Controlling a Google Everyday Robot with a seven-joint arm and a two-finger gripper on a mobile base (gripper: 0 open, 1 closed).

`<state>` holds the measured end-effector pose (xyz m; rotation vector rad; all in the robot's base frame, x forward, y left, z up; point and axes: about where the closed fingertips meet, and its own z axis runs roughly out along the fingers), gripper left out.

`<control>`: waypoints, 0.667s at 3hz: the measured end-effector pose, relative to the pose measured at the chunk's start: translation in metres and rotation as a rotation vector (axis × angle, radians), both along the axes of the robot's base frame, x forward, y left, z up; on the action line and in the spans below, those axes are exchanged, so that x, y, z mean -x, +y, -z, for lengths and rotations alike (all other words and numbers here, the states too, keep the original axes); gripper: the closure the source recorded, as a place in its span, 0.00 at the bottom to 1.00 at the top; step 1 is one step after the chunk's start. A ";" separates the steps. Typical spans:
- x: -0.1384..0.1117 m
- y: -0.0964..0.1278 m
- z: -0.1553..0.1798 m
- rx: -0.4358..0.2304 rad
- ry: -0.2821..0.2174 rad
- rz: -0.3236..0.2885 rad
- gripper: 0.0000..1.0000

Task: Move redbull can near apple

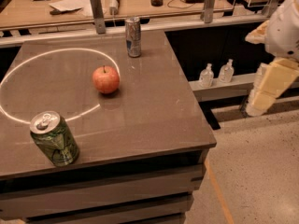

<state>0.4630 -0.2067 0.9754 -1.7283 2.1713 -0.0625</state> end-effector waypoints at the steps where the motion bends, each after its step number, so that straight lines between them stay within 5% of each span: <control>1: -0.086 0.039 0.012 -0.163 -0.078 -0.111 0.00; 2: -0.164 0.085 0.020 -0.307 -0.211 -0.176 0.00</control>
Offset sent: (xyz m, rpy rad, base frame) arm 0.2238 0.1085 -0.0159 0.4138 -0.3415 0.2239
